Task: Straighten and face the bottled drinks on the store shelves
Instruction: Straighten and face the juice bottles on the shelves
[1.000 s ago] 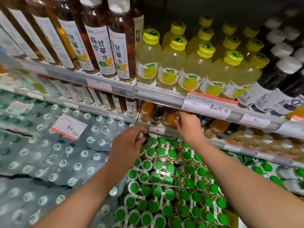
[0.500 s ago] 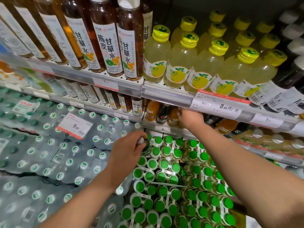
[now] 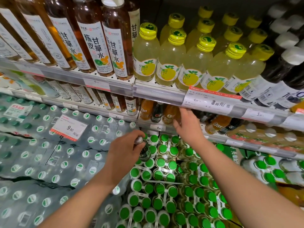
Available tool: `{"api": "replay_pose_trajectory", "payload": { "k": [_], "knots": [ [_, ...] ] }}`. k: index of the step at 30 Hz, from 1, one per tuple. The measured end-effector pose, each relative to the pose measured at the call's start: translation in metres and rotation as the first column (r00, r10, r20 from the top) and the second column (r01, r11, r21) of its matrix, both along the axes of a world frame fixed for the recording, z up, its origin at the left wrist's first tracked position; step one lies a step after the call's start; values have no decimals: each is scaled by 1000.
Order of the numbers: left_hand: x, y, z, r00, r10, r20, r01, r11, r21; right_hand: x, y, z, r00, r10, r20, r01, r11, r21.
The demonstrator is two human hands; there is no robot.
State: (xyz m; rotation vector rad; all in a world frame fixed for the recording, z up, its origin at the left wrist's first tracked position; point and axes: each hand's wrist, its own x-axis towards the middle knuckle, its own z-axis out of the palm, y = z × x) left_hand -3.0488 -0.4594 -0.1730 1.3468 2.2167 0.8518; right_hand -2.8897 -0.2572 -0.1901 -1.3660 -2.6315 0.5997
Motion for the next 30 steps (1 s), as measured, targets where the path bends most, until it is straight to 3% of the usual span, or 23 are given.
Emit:
{"api": "replay_pose_trajectory", "payload": {
  "k": [4,8,10,16,23,30],
  "knots": [
    [7,11,2,1000,-4,-22,3,1000,-9,28,-46,-10,985,40,-170,-58,993,-104],
    [18,21,5,1000,-15,-6,15,1000,-15,38,-83,-23,976,39,-215,-114,931,-347],
    [26,27,8,999,-32,-13,32,999,-24,41,-93,-26,974,5,-226,-96,914,-393],
    [51,42,10,996,-93,-11,93,996,15,48,-102,-34,968,-83,-235,-22,911,-412],
    [73,54,7,984,-176,-11,176,984,23,69,-93,-44,981,-118,-156,72,960,-271],
    [77,63,-1,946,-316,77,314,949,36,100,-77,-40,980,-169,-103,142,962,-234]
  ]
}}
